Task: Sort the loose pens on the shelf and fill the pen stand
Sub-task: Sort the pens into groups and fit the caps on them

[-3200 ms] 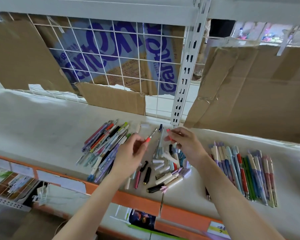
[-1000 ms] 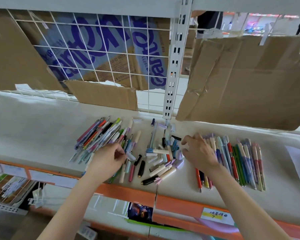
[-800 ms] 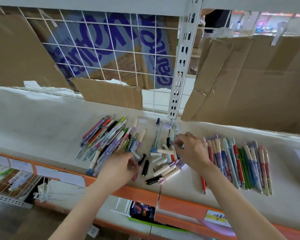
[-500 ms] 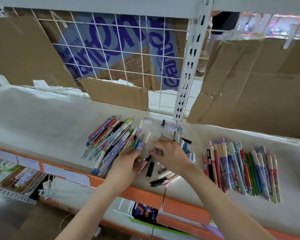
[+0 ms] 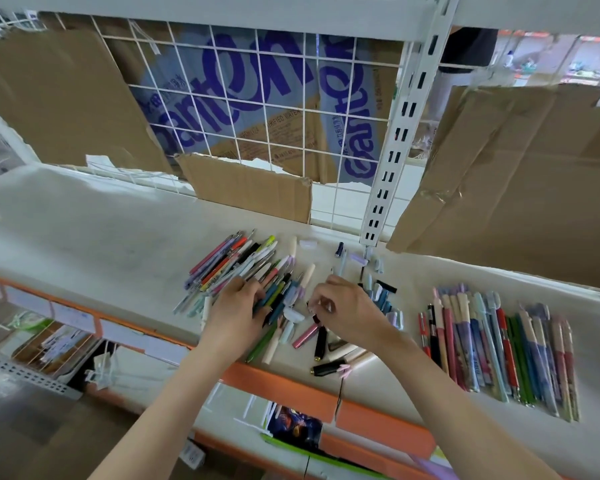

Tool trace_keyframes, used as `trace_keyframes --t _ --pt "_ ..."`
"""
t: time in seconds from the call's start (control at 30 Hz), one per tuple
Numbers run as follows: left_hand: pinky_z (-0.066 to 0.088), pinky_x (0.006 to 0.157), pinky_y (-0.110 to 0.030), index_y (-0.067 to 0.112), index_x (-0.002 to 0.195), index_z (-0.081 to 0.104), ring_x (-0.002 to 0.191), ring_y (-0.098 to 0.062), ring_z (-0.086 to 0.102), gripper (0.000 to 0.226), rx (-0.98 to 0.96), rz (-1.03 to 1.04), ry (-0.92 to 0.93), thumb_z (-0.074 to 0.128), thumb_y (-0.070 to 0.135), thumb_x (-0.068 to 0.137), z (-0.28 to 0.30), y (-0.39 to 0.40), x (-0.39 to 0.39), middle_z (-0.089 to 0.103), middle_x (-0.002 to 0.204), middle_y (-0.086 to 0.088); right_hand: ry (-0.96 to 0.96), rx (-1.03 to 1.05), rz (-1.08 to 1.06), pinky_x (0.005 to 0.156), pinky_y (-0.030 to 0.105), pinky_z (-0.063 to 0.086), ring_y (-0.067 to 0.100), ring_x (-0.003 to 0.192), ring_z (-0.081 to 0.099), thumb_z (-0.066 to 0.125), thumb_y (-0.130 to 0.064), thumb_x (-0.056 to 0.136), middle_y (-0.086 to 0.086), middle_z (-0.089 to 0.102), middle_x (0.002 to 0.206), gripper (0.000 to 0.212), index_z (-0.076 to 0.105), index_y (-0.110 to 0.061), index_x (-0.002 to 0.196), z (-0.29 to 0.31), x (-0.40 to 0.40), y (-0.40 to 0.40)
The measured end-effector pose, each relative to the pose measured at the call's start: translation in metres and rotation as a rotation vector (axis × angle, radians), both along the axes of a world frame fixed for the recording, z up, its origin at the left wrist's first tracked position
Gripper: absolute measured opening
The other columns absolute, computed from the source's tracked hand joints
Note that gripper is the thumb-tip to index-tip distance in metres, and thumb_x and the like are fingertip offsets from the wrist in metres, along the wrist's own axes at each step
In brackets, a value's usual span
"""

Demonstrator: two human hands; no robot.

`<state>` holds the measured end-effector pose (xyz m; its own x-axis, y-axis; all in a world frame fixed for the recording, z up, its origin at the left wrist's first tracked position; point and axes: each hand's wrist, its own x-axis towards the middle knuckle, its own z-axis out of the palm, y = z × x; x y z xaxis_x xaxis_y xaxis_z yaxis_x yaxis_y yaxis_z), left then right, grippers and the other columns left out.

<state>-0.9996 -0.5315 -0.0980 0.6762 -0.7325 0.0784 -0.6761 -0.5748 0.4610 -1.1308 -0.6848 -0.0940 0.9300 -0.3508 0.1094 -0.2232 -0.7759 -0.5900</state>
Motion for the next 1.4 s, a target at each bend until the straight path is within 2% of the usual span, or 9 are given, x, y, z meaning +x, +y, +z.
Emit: trace_keyframes --t 0.17,0.3,0.47,0.63,0.9,1.0,1.2,1.3,1.4 --pt "0.042 0.076 -0.027 0.012 0.102 0.055 0.091 -0.02 0.053 0.015 0.102 0.02 -0.004 0.056 0.022 0.091 0.004 -0.006 0.002 0.049 0.107 -0.004 -0.015 -0.002 -0.123 0.069 0.021 0.042 0.011 0.073 0.054 0.05 -0.009 0.093 -0.001 0.052 0.094 0.017 0.065 -0.009 0.1 0.007 0.027 -0.006" --pt "0.043 0.075 -0.029 0.012 0.095 0.053 0.09 -0.02 0.053 0.012 0.151 0.001 0.016 0.053 0.023 0.091 0.004 -0.007 0.006 0.05 0.106 -0.004 0.07 -0.005 -0.215 0.08 0.029 0.049 0.019 0.086 0.058 0.05 -0.006 0.091 0.004 0.057 0.097 0.017 0.066 -0.007 0.097 0.001 0.029 -0.02" --pt "0.046 0.067 -0.031 0.011 0.099 0.052 0.077 -0.019 0.057 0.015 0.026 0.007 0.057 0.049 0.024 0.094 0.009 -0.005 0.001 0.061 0.091 -0.004 0.023 0.071 -0.292 0.074 0.022 0.047 0.02 0.082 0.06 0.051 -0.003 0.09 0.007 0.063 0.091 0.017 0.067 0.0 0.088 -0.002 0.013 -0.03" --pt "0.037 0.05 -0.018 0.015 0.097 0.051 0.062 -0.008 0.054 0.008 -0.164 -0.034 0.218 0.047 0.022 0.097 0.018 -0.005 -0.011 0.058 0.072 0.004 -0.004 0.117 -0.508 0.059 0.006 0.036 0.011 0.084 0.053 0.048 -0.004 0.092 0.001 0.064 0.1 0.023 0.069 -0.008 0.099 0.008 -0.012 -0.061" --pt "0.039 0.057 -0.018 0.014 0.093 0.047 0.07 -0.013 0.06 0.01 -0.171 -0.098 0.352 0.04 0.015 0.099 0.011 -0.02 -0.028 0.058 0.072 0.008 0.218 0.131 -0.506 0.083 0.033 0.05 0.02 0.093 0.06 0.055 -0.008 0.086 -0.001 0.065 0.094 0.017 0.064 -0.022 0.085 0.01 -0.042 -0.067" --pt "0.042 0.064 -0.023 0.017 0.095 0.046 0.084 -0.015 0.064 0.007 -0.16 -0.114 0.362 0.041 0.017 0.099 0.008 -0.024 -0.031 0.061 0.081 0.003 0.236 0.091 -0.546 0.066 0.027 0.044 0.02 0.083 0.056 0.057 -0.012 0.087 0.004 0.061 0.089 0.004 0.058 -0.013 0.083 0.013 -0.048 -0.063" --pt "0.046 0.073 -0.035 0.013 0.103 0.051 0.08 -0.02 0.06 0.013 -0.084 -0.137 0.372 0.041 0.021 0.099 0.009 -0.034 -0.043 0.065 0.091 -0.003 0.55 -0.056 -0.527 0.056 0.024 0.034 0.016 0.069 0.052 0.056 -0.036 0.086 -0.004 0.049 0.067 0.024 0.057 -0.014 0.078 0.019 -0.035 -0.05" --pt "0.046 0.079 -0.035 0.012 0.103 0.051 0.086 -0.019 0.061 0.013 -0.085 -0.135 0.425 0.042 0.019 0.099 0.012 -0.037 -0.048 0.065 0.09 -0.003 0.391 0.093 -0.553 0.051 0.018 0.029 0.012 0.071 0.048 0.058 -0.027 0.087 -0.003 0.052 0.077 0.017 0.059 -0.011 0.092 0.024 -0.036 -0.046" --pt "0.044 0.072 -0.031 0.01 0.107 0.05 0.083 -0.018 0.059 0.014 -0.084 -0.14 0.407 0.041 0.018 0.099 0.016 -0.035 -0.05 0.063 0.091 -0.002 -0.15 0.627 -0.626 0.056 0.02 0.038 0.015 0.068 0.051 0.062 -0.009 0.085 0.002 0.059 0.076 0.01 0.058 -0.007 0.094 0.023 -0.041 -0.043"
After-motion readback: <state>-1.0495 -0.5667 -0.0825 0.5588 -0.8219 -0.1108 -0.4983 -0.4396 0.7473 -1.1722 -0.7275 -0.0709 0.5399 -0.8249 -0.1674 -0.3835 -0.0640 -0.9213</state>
